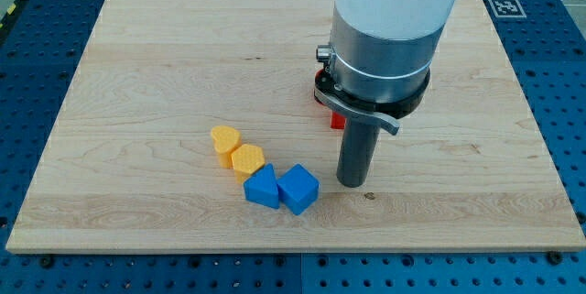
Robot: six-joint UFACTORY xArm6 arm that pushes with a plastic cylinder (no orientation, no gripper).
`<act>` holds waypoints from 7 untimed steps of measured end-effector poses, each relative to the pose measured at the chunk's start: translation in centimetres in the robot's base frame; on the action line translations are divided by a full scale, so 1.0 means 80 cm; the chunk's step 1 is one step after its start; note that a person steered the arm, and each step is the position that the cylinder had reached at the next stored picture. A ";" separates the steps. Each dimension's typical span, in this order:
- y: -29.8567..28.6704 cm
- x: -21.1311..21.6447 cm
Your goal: Move red circle along with green circle a bit right
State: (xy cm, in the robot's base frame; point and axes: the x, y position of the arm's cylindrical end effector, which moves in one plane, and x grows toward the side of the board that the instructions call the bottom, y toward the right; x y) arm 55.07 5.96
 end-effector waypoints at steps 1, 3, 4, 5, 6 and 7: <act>0.000 0.000; -0.002 0.000; -0.002 0.000; -0.016 -0.024; -0.056 -0.092; -0.088 -0.125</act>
State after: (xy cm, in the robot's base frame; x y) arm 45.07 -1.08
